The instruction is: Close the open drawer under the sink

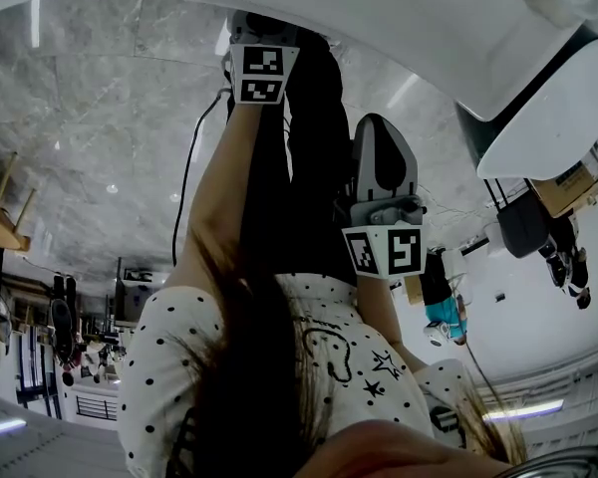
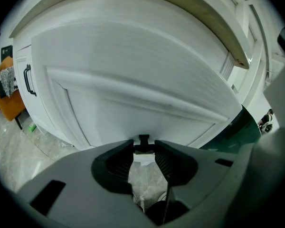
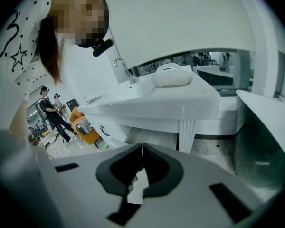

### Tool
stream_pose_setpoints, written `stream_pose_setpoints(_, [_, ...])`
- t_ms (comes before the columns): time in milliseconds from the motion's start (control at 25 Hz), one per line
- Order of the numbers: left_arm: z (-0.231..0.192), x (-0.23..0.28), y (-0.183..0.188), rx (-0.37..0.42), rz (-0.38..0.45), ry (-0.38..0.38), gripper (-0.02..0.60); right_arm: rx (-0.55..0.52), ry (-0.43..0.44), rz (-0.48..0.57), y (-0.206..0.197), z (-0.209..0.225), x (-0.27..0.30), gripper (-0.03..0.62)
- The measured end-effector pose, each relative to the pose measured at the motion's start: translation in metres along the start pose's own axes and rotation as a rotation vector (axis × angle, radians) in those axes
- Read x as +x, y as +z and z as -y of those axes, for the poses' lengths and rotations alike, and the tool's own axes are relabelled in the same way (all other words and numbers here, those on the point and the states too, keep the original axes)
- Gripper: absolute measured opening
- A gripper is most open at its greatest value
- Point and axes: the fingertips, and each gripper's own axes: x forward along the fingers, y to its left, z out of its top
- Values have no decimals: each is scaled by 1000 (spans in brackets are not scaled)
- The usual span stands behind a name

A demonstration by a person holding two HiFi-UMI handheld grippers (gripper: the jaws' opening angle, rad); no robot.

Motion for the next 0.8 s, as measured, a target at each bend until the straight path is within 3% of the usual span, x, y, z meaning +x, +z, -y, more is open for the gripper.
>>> stream_pose_setpoints(200, [13, 18, 5, -2, 3, 2, 143, 14, -10, 3, 2, 23, 1, 15])
stream_pose_setpoints(800, [9, 23, 6, -16, -7, 10, 143, 28, -20, -2, 1, 25, 7, 15])
